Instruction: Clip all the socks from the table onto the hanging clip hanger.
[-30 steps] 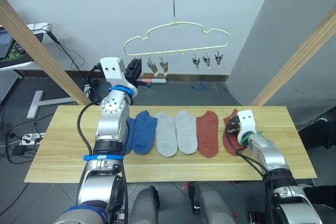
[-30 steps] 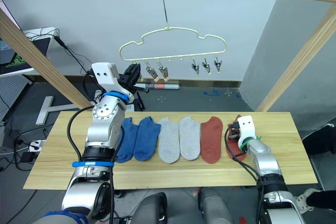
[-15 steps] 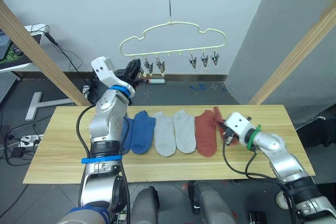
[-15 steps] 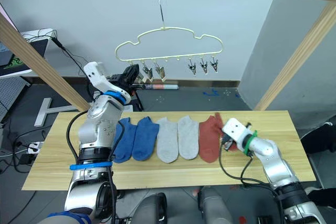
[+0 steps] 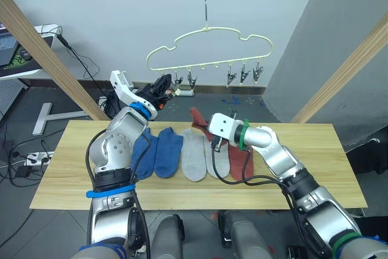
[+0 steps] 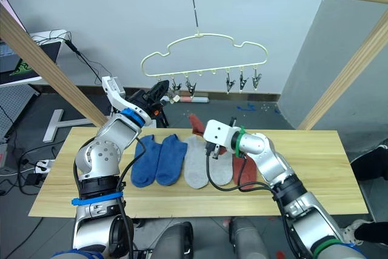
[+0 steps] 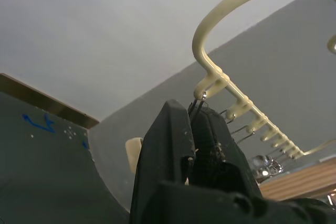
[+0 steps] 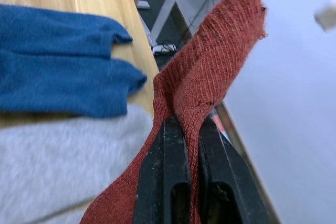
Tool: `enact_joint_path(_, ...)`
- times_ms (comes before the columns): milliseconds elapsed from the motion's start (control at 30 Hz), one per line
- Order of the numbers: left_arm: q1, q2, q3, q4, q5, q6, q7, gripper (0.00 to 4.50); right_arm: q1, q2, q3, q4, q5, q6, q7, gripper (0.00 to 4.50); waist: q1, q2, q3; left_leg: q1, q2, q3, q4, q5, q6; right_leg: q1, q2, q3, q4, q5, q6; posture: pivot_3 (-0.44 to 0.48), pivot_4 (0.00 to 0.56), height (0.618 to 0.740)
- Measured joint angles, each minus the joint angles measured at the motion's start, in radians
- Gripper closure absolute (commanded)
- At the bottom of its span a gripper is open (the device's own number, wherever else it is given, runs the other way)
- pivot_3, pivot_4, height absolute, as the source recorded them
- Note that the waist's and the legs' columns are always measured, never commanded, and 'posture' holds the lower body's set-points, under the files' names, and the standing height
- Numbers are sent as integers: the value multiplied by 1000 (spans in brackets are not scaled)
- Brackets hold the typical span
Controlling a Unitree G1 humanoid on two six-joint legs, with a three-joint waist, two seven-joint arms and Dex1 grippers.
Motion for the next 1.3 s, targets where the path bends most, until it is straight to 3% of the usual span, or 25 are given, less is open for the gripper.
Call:
enact_joint_path(500,43,-17,-12,-77,-70,64,27,4500,-113,55,8,98,-75,-44,-21,4476,8,0,1,0,0,0,0,0,0,0,0,0,0,0,0,24,288,740)
enact_joint_path(933,56,-7,-28,-93,-73,62,34,4500,-130,69,6,104,-84,-52,-57,4476,8,0,2,0,1,-1,0,0,0,0,0,1,0,0,0,21,293,740)
enact_joint_path(1300,69,8,-29,-94,-71,57,16,1053,-131,71,4,104,-80,-48,-66,4500,8,0,4,0,1,-1,0,0,0,0,0,1,0,0,0,17,293,740)
